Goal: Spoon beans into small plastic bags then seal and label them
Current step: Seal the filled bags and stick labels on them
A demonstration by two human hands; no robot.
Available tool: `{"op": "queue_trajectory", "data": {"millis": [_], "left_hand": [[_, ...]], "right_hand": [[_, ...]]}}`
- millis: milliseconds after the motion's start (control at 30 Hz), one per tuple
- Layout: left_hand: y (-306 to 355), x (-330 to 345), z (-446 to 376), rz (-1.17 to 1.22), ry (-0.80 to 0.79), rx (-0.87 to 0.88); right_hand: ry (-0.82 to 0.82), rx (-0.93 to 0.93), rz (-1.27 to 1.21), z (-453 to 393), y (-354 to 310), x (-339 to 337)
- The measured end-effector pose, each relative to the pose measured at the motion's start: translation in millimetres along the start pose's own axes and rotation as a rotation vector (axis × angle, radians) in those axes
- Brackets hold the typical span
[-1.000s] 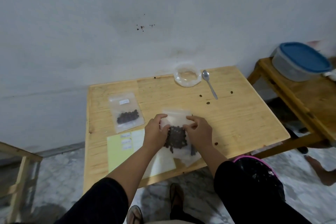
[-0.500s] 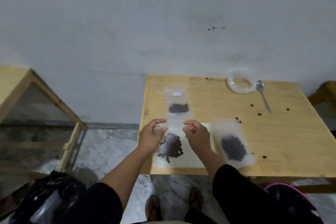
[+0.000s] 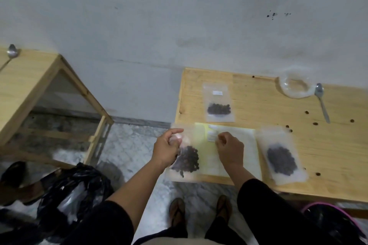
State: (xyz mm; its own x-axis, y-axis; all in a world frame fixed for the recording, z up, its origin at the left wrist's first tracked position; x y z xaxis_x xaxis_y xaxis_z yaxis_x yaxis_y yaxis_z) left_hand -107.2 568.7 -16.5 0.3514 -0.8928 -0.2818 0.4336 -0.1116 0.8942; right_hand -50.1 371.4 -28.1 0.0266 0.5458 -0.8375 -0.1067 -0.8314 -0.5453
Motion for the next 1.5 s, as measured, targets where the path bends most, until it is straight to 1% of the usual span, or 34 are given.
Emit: {"op": "queue_trajectory", "data": {"millis": [333,667,767,933,1100,1167,1300,1500], "left_hand": [[-2,-1,0,0.038,-0.024,-0.01],[-1,0,-1,0.05,-0.031,-0.029],[7,3,-4,0.068,-0.026,-0.022],[31,13,-12,0.056,-0.022,0.069],[57,19,-15,0.072,-0.029,0.171],[66,20,-15,0.068,-0.037,0.207],[83,23,-10,0.114,-0.109,0.265],[95,23,-1,0.132,-0.185,0.301]], "right_hand": [[0.034,0.061,-0.077,-7,-5,1],[-0.008,0.112,-0.147,-6,-10,-7],[0.036,0.112,-0.229,-7,-19,-22],[0.136,0.026,-0.424,-14,-48,-52],[0.147,0.004,-0.631,-16,-71,-72],[0.129,-0.027,-0.626,-16,-77,-79],[0.082,-0.099,-0.485,-14,-84,-87],[0.102,-0.158,-0.412,-12,-90,-95]]}}
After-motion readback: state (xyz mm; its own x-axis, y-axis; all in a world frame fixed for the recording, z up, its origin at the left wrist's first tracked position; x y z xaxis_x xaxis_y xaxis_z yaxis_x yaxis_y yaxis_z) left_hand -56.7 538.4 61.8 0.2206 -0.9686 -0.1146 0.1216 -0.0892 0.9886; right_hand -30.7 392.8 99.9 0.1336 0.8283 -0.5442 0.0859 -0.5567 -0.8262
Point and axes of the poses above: each hand's wrist, its own z-axis away from the middle knuckle, its own x-axis out of the palm, y = z × x, the point moved 3 cm from there along -z, towards the middle knuckle, and after that the axes turned 7 degrees about y, right-handed, at the moved point
